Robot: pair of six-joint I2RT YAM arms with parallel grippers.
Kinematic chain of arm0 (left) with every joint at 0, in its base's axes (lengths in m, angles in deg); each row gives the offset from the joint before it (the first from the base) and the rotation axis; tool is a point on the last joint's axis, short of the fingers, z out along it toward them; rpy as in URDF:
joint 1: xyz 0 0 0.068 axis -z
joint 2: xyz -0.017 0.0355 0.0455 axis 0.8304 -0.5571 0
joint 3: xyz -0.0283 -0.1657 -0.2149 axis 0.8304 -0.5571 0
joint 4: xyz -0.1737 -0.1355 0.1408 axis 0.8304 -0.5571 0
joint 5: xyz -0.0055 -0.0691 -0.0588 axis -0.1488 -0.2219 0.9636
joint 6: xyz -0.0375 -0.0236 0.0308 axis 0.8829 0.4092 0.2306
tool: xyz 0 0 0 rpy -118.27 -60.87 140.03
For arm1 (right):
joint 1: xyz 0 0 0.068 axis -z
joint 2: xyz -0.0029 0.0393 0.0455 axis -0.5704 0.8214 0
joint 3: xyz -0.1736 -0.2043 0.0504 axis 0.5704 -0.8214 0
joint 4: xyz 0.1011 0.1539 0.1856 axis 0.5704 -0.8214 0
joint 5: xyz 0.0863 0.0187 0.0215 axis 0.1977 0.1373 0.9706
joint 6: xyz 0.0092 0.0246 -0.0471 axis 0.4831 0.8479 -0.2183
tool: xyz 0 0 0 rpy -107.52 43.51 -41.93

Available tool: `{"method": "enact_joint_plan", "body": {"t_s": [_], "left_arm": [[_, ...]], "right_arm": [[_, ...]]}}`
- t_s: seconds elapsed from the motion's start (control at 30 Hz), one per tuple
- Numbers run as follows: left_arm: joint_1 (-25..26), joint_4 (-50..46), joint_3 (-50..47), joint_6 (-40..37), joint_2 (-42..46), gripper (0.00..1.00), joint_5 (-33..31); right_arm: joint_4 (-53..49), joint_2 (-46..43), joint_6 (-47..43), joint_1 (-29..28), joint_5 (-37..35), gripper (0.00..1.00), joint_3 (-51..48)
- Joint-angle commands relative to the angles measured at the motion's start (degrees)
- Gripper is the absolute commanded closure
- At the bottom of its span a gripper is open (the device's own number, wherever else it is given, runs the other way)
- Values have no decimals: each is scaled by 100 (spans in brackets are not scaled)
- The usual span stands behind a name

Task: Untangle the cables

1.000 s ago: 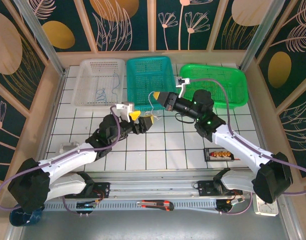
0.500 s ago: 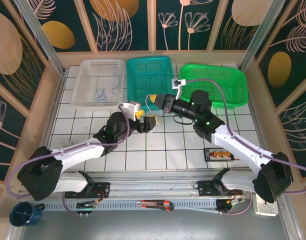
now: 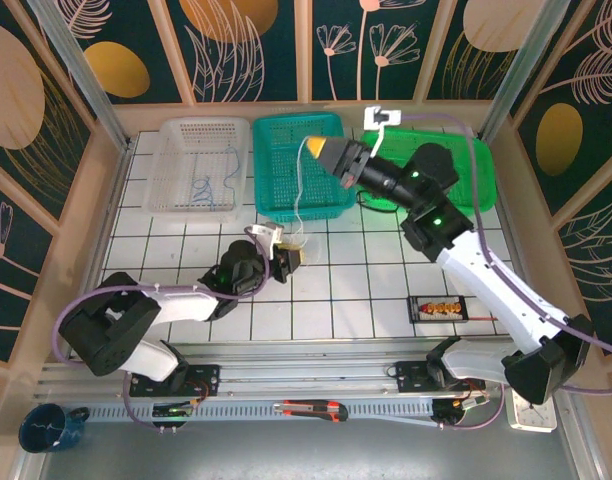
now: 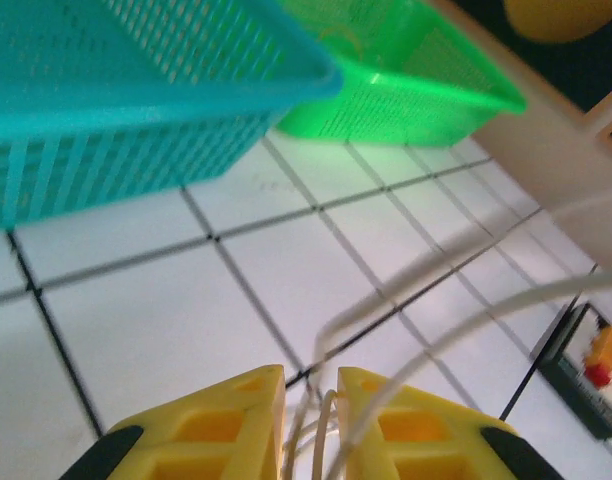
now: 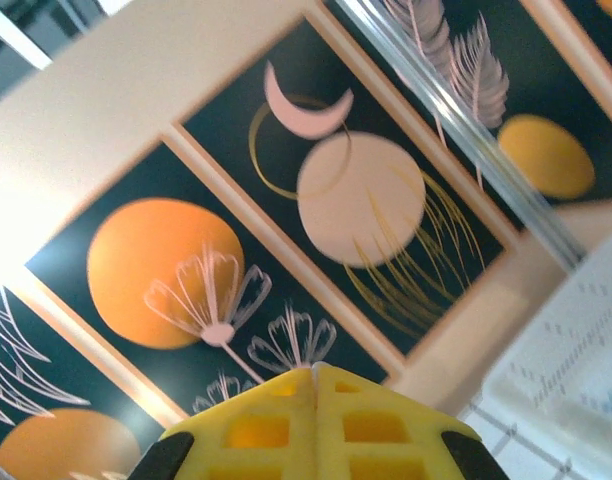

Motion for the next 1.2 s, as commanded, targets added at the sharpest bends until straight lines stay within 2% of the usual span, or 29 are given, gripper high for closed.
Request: {"method": "enact_joint_plan", "body": {"t_s": [0.0,0.07,0.2,0.23,0.53,0.93,1.07,1.17], "left_arm": [[-14,446,-288,167,-169,77,-62],[-7,544,-387,246,-275,80,-55],[-8,646,-479,329,-404,96,-56],[-8,669,-497,345,-419,98,-59],[-9,551,-581,384,-423,100,-139],[-8,560,-727,526,-463,100,-263],[-12,491,-712,569,-343,100,-245],[-8,323,-647,609,-106,100,-197]], "right_arm": [[374,94,4,214,181,100,609],[384,180,26,319,181,100,865],[476,324,171,401,243,100,1146],[485,351,185,607,227,100,1194],[695,788,333,1219,303,100,1942],[681,1015,592,2846,3,100,3565],[488,1121,562,2952,158,100,3710],[514,1152,622,2947,269,100,3456]]}}
